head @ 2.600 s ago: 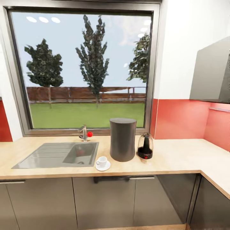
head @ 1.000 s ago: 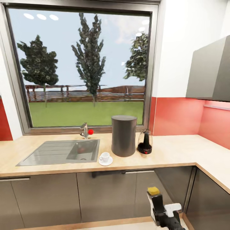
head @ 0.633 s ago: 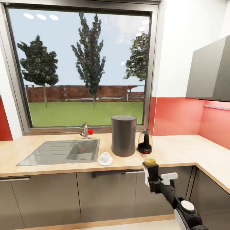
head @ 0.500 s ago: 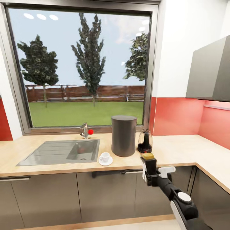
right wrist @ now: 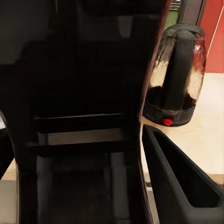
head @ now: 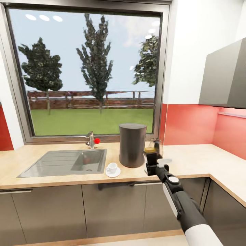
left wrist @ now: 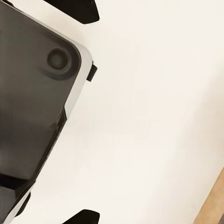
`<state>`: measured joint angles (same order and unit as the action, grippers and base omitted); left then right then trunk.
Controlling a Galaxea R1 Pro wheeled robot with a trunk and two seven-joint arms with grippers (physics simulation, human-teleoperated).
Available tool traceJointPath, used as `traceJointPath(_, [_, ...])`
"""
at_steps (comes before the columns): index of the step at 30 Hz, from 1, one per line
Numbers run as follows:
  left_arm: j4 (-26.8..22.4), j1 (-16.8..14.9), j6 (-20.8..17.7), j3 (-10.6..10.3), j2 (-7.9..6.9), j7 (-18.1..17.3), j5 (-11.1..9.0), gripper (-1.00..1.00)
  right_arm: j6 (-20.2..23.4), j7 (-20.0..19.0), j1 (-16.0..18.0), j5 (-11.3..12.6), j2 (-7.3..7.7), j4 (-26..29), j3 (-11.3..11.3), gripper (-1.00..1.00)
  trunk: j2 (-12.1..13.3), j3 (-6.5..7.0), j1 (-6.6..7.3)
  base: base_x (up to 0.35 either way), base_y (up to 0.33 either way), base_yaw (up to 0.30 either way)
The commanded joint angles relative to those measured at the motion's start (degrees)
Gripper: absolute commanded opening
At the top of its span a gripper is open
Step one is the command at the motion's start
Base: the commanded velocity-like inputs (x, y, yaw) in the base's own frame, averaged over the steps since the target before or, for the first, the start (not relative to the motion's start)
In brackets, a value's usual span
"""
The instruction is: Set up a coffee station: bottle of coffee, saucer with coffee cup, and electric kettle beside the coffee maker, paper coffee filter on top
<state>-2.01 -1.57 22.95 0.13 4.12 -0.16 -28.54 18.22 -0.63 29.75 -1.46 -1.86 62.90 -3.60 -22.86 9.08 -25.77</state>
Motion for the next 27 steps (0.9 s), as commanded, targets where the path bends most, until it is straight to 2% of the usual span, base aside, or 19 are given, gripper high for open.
traceJointPath(1, [0.05, -0.01, 0.20, 0.01, 0.00, -0.02, -0.12, 1.00, -1.81, 0.02, 1.09, -0.17, -0.05, -2.84, 0.00, -1.00, -0.06, -0.03, -0.02, 0.000, 0.000, 0.000])
traceJointPath(4, [0.06, -0.01, 0.33, -0.03, 0.01, -0.02, -0.11, 1.00, -6.50, -0.01, 3.25, -0.29, 0.18, -8.69, -0.07, -1.00, -0.06, -0.03, -0.02, 0.000, 0.000, 0.000])
traceJointPath(9, [0.07, -0.01, 0.42, -0.04, 0.01, -0.02, -0.11, 1.00, -8.25, 0.01, 4.54, -0.17, 0.46, -12.46, -0.07, -1.00, -0.06, -0.03, -0.02, 0.000, 0.000, 0.000])
traceJointPath(14, [0.07, -0.01, 0.42, -0.04, 0.01, -0.02, -0.13, 1.00, -14.14, 0.02, 7.08, -0.09, 0.55, -20.16, -0.01, -1.00, -0.06, -0.03, -0.02, 0.000, 0.000, 0.000])
traceJointPath(15, [0.07, -0.01, 0.42, -0.04, 0.01, -0.02, -0.18, 1.00, -16.17, 0.02, 8.50, 0.24, 1.08, -23.33, 0.06, -1.00, -0.06, -0.03, -0.02, 0.000, 0.000, 0.000])
traceJointPath(20, [0.07, -0.01, 0.42, -0.04, 0.01, -0.02, -0.18, 1.00, -19.00, 0.07, 9.96, 0.66, 1.38, -27.18, 0.22, -1.00, -0.06, -0.03, -0.02, 0.000, 0.000, 0.000])
traceJointPath(22, [0.07, -0.01, 0.42, -0.04, 0.01, -0.02, -0.19, 1.00, -22.85, 0.08, 11.70, 1.68, 1.44, -32.10, 0.25, -1.00, -0.06, -0.03, -0.02, 0.000, 0.000, 0.000])
traceJointPath(24, [0.07, -0.01, 0.42, -0.04, 0.01, -0.02, -0.20, 1.00, -25.05, 0.05, 12.32, 3.18, 1.49, -34.17, 0.26, -1.00, -0.06, -0.03, -0.02, 0.000, 0.000, 0.000])
traceJointPath(27, [0.07, -0.01, 0.42, -0.04, 0.01, -0.02, -0.20, 1.00, -25.97, 0.07, 12.54, 4.11, 1.50, -34.94, 0.26, -1.00, -0.06, -0.03, -0.02, 0.000, 0.000, 0.000])
